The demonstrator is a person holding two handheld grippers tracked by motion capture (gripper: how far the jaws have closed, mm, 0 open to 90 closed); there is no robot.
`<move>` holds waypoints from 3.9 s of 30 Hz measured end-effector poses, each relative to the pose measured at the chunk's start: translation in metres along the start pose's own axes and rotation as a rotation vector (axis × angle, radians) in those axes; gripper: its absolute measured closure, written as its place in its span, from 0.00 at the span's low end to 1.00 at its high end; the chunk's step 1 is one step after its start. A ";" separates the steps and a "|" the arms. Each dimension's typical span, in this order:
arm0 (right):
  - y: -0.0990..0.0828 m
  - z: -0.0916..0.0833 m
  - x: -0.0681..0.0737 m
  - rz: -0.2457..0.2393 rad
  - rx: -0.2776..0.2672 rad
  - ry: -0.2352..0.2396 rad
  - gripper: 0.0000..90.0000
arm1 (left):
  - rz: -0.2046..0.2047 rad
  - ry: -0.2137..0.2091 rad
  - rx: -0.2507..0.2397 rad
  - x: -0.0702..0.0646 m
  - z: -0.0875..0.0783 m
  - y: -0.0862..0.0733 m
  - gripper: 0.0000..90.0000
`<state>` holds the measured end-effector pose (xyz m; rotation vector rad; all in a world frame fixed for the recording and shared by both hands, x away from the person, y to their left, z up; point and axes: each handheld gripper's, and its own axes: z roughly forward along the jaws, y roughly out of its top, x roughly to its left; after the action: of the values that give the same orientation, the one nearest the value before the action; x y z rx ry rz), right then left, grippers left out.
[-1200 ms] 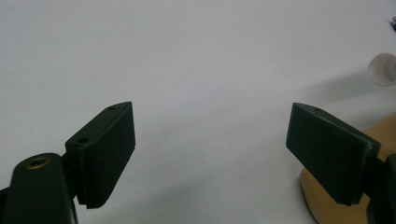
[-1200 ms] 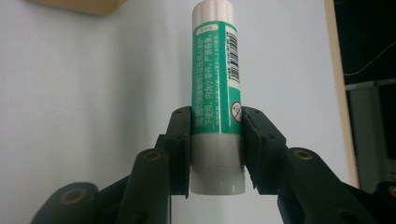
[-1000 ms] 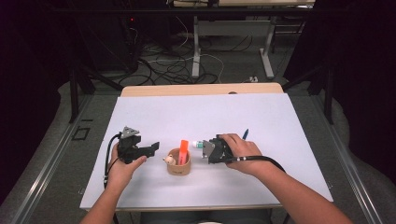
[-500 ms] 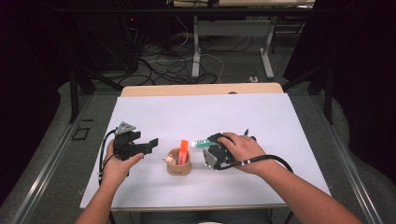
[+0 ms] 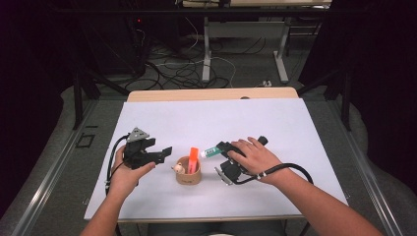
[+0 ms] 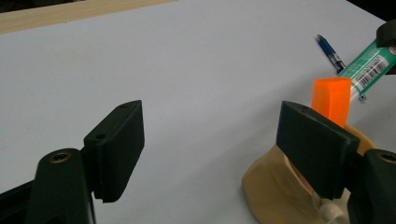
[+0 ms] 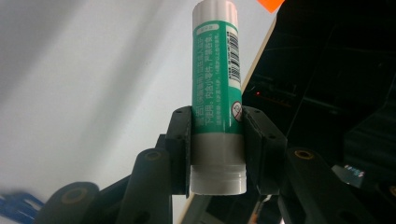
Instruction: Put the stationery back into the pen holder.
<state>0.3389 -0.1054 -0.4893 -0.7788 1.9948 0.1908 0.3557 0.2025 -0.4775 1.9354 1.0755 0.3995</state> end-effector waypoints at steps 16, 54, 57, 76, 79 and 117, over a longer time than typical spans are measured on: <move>0.002 -0.003 0.002 -0.170 -0.010 -0.014 0.72 | 0.071 -0.068 0.034 -0.015 -0.001 0.011 0.32; 0.002 -0.021 -0.006 -0.295 -0.079 -0.091 0.72 | 0.475 -0.272 0.342 -0.111 0.053 0.076 0.55; 0.003 -0.022 -0.006 -0.298 -0.076 -0.089 0.72 | 0.507 -0.276 0.362 -0.115 0.058 0.077 0.56; 0.006 -0.020 -0.005 -0.310 -0.081 -0.083 0.72 | 0.556 -0.270 0.455 -0.125 0.078 0.080 0.71; 0.007 -0.021 -0.005 -0.318 -0.071 -0.078 0.72 | 0.547 -0.267 0.457 -0.125 0.078 0.079 0.72; -0.015 -0.024 -0.009 0.266 0.003 -0.085 0.44 | 0.224 -0.201 0.274 -0.091 0.069 0.078 0.73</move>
<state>0.3334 -0.1233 -0.4660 -0.4932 2.0117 0.3699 0.3877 0.0725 -0.4434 2.2950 0.8187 0.1791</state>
